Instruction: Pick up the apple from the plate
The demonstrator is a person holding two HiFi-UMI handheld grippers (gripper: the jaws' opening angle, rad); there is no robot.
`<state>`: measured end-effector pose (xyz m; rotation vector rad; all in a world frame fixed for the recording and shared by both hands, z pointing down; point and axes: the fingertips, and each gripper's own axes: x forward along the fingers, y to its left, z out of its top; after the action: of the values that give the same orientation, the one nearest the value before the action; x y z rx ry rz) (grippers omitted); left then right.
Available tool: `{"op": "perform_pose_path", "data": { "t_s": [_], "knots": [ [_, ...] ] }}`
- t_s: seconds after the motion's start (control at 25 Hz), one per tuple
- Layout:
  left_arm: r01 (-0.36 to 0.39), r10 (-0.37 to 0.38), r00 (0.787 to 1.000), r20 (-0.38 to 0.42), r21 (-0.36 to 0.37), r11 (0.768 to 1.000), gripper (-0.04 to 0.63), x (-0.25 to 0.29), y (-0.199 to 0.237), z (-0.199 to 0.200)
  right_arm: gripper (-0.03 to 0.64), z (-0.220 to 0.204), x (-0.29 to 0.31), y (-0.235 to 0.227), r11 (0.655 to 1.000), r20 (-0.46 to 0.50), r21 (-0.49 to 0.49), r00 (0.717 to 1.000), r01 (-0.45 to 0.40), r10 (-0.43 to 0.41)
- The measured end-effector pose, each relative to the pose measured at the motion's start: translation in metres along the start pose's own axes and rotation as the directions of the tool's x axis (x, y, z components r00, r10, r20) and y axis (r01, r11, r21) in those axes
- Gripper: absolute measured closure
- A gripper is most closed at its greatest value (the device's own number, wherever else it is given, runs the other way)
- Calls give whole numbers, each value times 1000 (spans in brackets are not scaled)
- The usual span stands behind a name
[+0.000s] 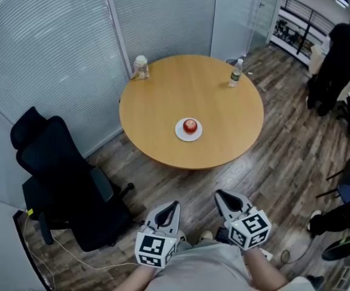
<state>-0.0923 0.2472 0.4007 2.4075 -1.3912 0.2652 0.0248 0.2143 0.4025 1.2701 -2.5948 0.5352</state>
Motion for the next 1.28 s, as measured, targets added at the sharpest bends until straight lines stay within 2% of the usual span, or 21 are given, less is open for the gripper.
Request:
{"op": "perform_pose_path", "data": {
  "t_s": [0.2,0.56,0.88,1.08,1.28],
  "knots": [
    [32,-32,999,4,18,999,592,-4,12,-1,581,-2,10,10,999,9,20,1000,29,-29],
    [38,-38,999,-7,9,999,592,22,33,5,581,-4,41,1,999,-10,40,1000,9,-9],
    [1,-1,1000,-29,7,1000,592,101,69,28,581,20,106,-68,999,-25,52,1000,-12,14],
    [-13,13,1000,-8,0,1000,592,173,90,63,581,59,149,-125,998,-12,42,999,-41,42],
    [-27,27,999,30,-1,1000,592,224,101,93,581,76,175,-166,998,-34,25,998,-52,53]
  ]
}}
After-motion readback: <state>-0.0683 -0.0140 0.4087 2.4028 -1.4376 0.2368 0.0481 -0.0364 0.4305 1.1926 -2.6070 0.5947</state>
